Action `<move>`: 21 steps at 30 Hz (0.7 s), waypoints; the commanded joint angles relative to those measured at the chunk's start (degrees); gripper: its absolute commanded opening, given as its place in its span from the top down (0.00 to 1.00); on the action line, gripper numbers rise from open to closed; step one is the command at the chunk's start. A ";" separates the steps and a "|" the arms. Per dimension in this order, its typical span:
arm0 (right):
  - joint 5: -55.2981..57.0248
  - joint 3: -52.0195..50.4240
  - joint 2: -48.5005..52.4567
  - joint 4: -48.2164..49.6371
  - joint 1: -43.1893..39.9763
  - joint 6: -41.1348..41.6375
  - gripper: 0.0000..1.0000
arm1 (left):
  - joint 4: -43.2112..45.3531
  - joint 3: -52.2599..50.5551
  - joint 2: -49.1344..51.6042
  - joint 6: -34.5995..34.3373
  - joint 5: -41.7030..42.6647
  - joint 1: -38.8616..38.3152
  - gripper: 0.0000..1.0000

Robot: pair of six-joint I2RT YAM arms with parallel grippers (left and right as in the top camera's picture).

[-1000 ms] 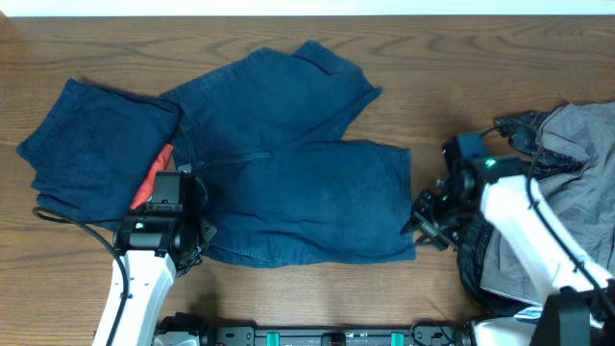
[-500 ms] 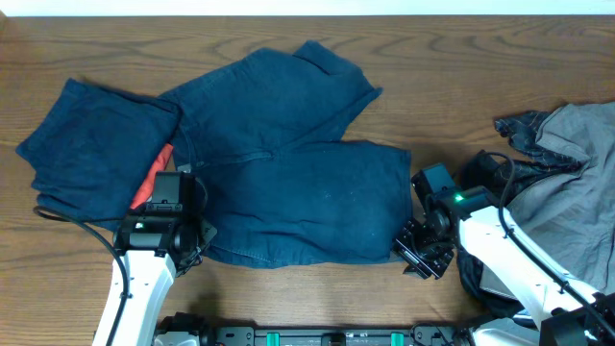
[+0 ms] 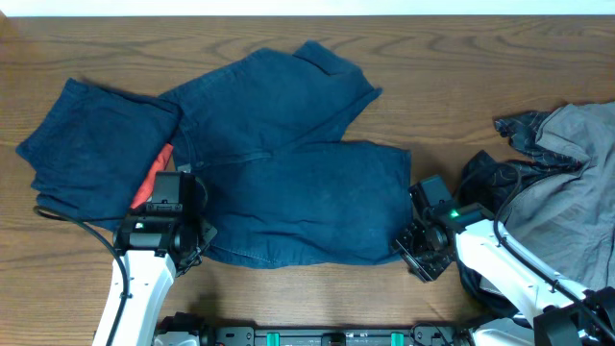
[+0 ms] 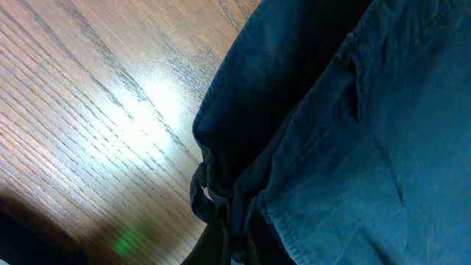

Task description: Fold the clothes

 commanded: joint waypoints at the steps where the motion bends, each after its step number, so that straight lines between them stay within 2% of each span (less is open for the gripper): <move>1: 3.91 -0.28 -0.66 2.34 0.57 1.29 0.73 | -0.39 1.22 -0.04 0.81 -0.11 0.13 0.94; 2: 5.22 -0.28 -0.66 3.45 0.46 1.27 0.85 | -0.37 1.22 -0.04 1.07 0.72 0.13 0.94; 4: 7.45 -0.09 -0.68 4.94 0.09 1.01 0.99 | -0.35 1.22 -0.04 1.68 3.23 0.13 0.94; 9: 9.09 2.58 -1.77 5.42 -3.96 -8.46 0.99 | -0.37 1.22 -0.11 5.73 10.19 0.13 0.94; 14: 9.11 10.14 -6.86 -3.61 -13.84 -18.56 0.99 | -0.52 1.25 -1.46 13.29 25.09 0.13 0.94; 16: 9.14 14.73 -9.92 -7.87 -18.93 -24.28 0.99 | -1.95 1.36 -2.91 14.16 29.18 0.13 0.94; 21: 10.60 24.33 -13.99 -17.90 -27.10 -31.95 0.99 | -8.48 2.97 -8.11 16.83 29.66 0.11 0.94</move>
